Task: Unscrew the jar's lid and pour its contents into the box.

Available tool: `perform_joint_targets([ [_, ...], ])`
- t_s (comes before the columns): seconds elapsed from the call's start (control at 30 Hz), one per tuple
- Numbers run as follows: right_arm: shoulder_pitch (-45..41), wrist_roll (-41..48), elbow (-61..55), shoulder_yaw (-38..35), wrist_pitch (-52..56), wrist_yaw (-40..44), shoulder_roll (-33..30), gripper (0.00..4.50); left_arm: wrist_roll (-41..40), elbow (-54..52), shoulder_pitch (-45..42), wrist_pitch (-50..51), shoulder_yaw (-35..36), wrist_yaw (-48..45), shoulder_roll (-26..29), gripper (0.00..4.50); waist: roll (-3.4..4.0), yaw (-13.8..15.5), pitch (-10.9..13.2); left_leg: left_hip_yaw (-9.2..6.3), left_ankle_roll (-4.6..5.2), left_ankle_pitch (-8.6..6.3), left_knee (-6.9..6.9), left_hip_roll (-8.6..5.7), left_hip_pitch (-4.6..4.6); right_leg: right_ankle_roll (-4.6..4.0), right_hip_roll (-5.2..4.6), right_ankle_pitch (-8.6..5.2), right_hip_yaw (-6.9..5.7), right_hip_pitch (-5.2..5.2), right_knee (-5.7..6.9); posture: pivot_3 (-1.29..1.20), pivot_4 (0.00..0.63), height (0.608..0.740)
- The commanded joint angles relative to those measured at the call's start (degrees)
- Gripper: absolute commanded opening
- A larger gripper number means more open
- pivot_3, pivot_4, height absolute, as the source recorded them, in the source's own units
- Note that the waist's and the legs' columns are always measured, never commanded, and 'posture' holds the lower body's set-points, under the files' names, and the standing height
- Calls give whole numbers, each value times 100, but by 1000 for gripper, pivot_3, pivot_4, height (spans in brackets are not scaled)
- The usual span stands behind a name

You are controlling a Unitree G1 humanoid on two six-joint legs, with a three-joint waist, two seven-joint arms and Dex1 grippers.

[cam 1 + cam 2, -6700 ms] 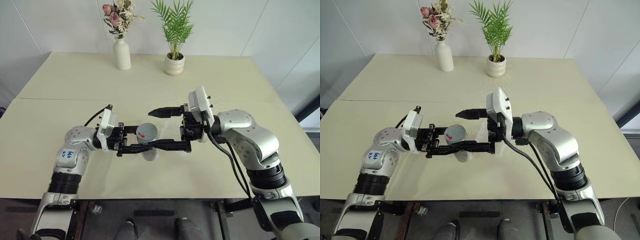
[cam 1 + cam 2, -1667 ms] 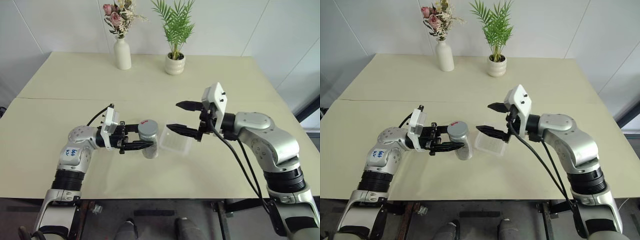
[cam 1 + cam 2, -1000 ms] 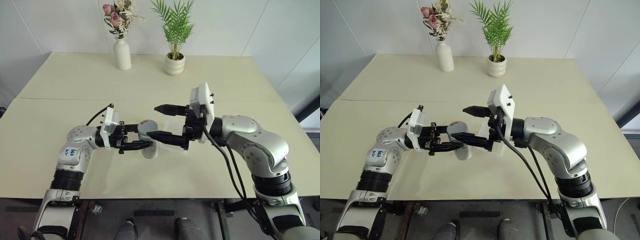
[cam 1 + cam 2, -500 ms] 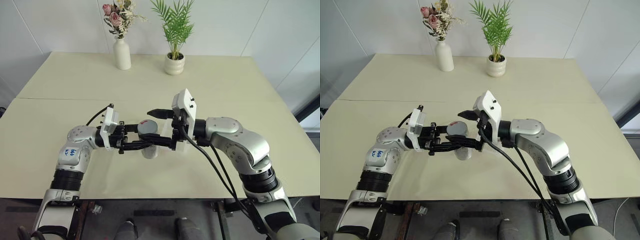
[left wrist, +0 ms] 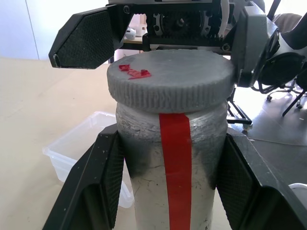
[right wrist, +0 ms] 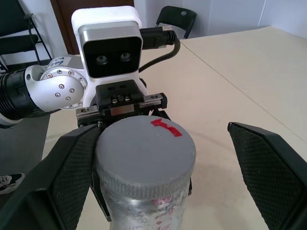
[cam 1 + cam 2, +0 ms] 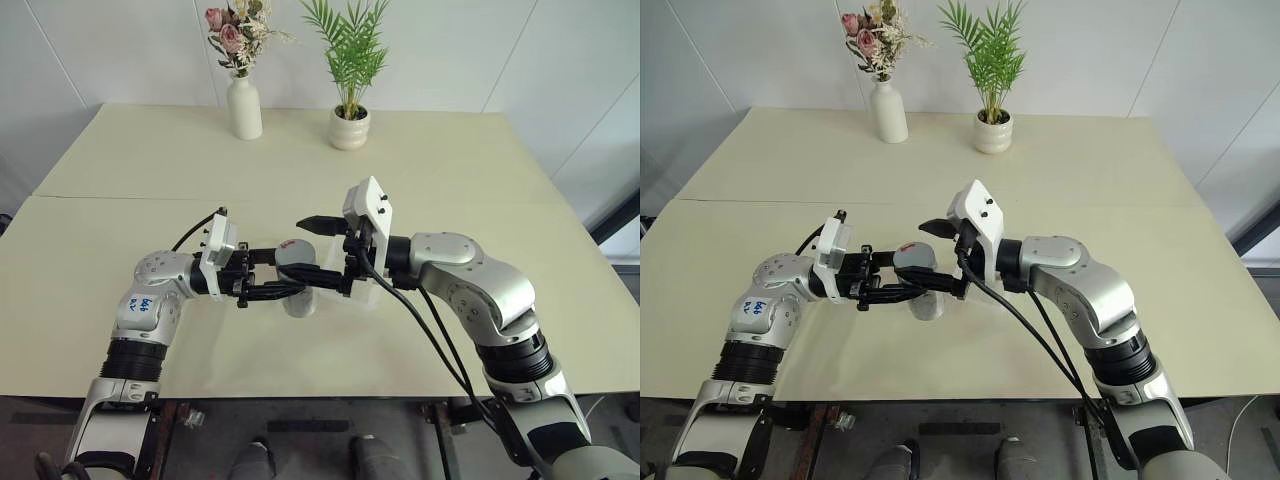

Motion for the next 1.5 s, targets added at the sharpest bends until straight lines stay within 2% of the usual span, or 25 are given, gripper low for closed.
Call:
perform_joint_targets([
  [0.03, -21, 15, -142, -216, -106, 54, -117, 4467, -66, -182, -100, -54, 81, -16, 38, 2374, 0, 0, 0, 0, 0, 0, 0, 0, 0, 0, 0, 0, 0, 0, 0, 0, 150, 740],
  [1.5, 160, 91, -133, -500, -82, 357, -597, 4467, -70, -176, -124, -52, 64, 0, 36, 2374, 0, 3, 0, 0, 0, 0, 0, 0, 0, 0, 0, 0, 0, 0, -1, 0, 150, 740],
])
